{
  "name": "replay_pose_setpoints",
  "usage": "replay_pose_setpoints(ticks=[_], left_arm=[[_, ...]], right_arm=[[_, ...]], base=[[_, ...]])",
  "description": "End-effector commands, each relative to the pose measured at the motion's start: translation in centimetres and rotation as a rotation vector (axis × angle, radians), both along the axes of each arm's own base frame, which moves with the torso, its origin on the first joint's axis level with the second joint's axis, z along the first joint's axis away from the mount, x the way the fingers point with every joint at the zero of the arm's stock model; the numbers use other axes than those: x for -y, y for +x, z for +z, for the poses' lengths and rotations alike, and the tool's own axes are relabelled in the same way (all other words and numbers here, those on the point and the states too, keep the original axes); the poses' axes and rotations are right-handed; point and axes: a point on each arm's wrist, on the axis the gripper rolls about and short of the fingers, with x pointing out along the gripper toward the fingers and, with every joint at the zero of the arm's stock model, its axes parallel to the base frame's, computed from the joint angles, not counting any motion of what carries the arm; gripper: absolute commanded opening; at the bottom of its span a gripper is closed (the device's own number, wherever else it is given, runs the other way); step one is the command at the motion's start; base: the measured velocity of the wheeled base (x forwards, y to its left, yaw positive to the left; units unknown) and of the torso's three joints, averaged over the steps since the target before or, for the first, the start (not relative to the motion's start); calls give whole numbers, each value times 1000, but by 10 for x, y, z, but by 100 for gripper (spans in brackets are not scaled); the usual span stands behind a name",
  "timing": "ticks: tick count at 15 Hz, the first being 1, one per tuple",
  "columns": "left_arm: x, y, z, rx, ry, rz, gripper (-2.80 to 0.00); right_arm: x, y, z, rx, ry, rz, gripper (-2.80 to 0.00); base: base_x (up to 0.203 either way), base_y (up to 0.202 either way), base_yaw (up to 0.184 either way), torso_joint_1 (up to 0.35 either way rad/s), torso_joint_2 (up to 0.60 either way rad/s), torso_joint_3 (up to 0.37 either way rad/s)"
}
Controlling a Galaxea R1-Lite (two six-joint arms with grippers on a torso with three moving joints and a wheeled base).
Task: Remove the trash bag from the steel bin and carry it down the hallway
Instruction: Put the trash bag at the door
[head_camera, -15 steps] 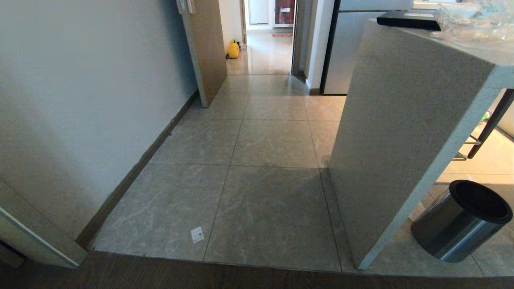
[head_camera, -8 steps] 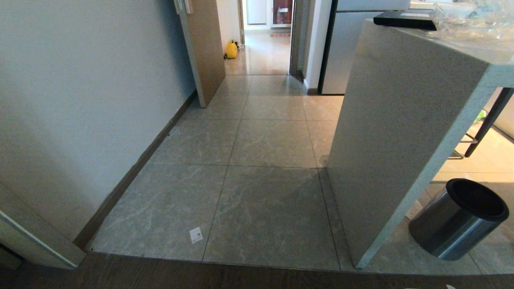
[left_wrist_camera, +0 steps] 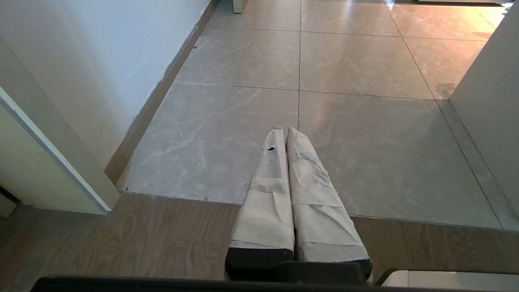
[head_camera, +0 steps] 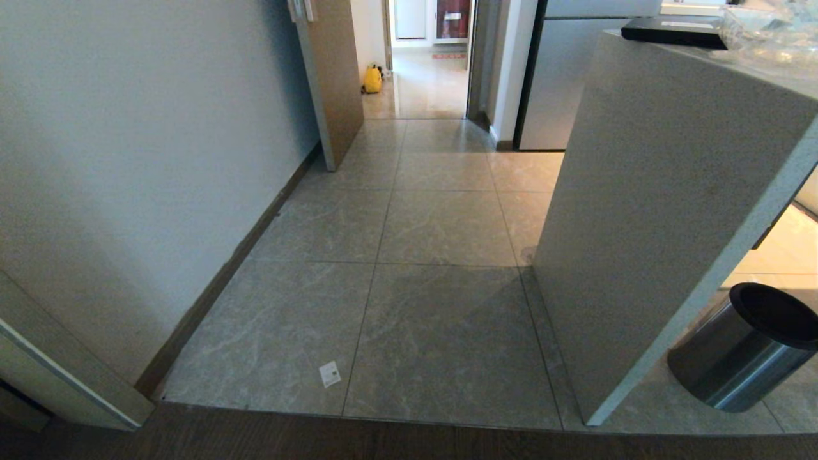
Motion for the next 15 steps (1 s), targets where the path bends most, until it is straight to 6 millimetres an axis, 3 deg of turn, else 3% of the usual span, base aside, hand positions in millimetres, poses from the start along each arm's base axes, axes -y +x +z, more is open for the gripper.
replay_pose_setpoints(ticks=[1,15], left_arm=[[0,0,0,0,0,1,-280],[0,0,0,-1,2,0,-280]], right_arm=[[0,0,0,-2,0,-1,-280],[0,0,0,-1,0,-1,-280]], base=[[0,0,0,0,0,0],[0,0,0,0,0,0]])
